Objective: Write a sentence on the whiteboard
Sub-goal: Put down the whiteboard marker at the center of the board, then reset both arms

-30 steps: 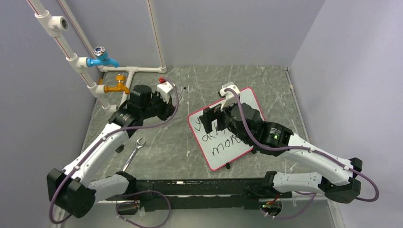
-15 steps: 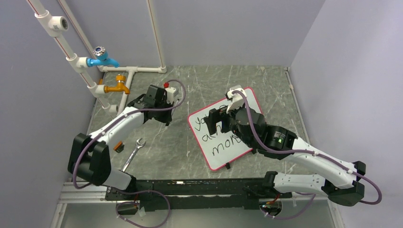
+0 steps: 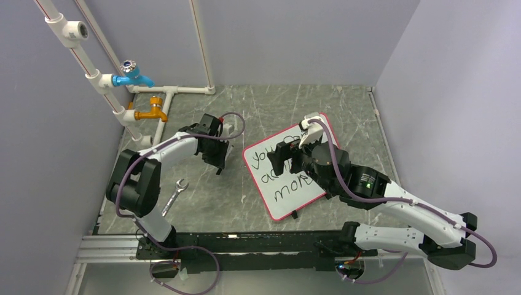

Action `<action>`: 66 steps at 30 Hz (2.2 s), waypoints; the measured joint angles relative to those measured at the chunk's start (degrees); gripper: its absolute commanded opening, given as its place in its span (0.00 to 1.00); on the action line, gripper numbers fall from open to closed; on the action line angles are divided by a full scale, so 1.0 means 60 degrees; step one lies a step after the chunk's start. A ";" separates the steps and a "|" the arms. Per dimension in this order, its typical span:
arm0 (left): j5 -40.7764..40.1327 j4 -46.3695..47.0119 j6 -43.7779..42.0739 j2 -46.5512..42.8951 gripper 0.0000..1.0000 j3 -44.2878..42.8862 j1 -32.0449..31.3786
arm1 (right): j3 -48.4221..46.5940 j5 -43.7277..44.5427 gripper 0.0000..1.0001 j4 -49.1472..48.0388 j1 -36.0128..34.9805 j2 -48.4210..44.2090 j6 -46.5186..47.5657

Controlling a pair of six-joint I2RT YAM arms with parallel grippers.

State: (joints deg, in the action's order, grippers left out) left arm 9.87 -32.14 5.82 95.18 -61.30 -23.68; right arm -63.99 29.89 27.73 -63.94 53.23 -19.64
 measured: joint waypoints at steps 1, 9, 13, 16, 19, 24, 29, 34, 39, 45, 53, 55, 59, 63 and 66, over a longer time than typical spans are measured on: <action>0.0022 -0.0004 0.0007 0.0000 0.37 -0.0022 0.0000 | 0.0000 0.0018 0.97 0.0004 0.0000 -0.0026 -0.0015; -0.0113 -0.0022 0.0164 -0.0189 0.58 -0.0109 0.0000 | 0.0000 0.0033 0.97 0.0004 0.0000 -0.0098 -0.0055; -0.0368 -0.0051 0.0160 -0.0605 0.73 -0.0109 -0.0004 | 0.0000 0.0044 0.97 0.0004 0.0000 -0.0098 -0.0051; -0.0783 -0.0051 0.0157 -0.1089 0.83 -0.0109 -0.0036 | 0.0000 0.0113 0.96 0.0004 0.0000 -0.0098 -0.0047; -0.1133 -0.0036 0.0124 -0.1657 0.86 -0.0109 -0.0117 | 0.0000 0.0229 0.96 0.0004 0.0000 -0.0098 -0.0044; -0.1526 0.0222 0.0029 -0.2728 0.86 -0.0058 -0.0353 | 0.0000 0.0382 0.96 0.0000 0.0000 -0.0146 -0.0015; -0.1902 0.0933 -0.0270 -0.4277 0.98 0.0557 -0.0667 | 0.0204 0.0576 0.96 -0.0153 0.0000 -0.0401 -0.0004; -0.1967 0.1552 -0.0397 -0.5683 0.99 0.0991 -0.0860 | 0.0794 0.0758 0.96 -0.0637 0.0000 -0.0831 0.0036; -0.1982 0.2521 -0.0135 -0.7122 0.99 0.1596 -0.0882 | 0.1155 0.1016 0.97 -0.1045 0.0000 -0.0933 0.0106; -0.2736 0.2878 0.0554 -0.8211 0.99 0.1701 -0.0871 | 0.1402 0.1424 0.98 -0.1654 0.0000 -0.0962 0.0138; -0.1676 0.3286 0.0120 -0.8582 0.99 0.2007 -0.0863 | 0.2557 0.1625 1.00 -0.2328 0.0000 -0.1177 0.0025; -0.1457 0.3268 -0.0025 -0.8502 0.99 0.2007 -0.0863 | 0.2860 0.1625 1.00 -0.2350 0.0000 -0.1293 -0.0062; -0.1042 0.3151 -0.0175 -0.8404 0.99 0.2000 -0.0863 | 0.3297 0.1596 1.00 -0.2339 0.0000 -0.1555 -0.0364; -0.0652 0.3002 -0.0342 -0.8386 0.99 0.1963 -0.0863 | 0.3854 0.1395 1.00 -0.2342 0.0000 -0.2062 -0.0816; -0.0492 0.2911 -0.0393 -0.8389 0.99 0.1905 -0.0863 | 0.4189 0.1366 1.00 -0.2142 0.0000 -0.2419 -0.1264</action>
State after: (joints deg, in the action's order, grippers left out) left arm 6.92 -14.68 3.46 44.84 -49.87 -28.86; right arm -38.85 38.09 14.87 -63.94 38.72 -27.22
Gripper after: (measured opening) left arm 0.994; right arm 0.994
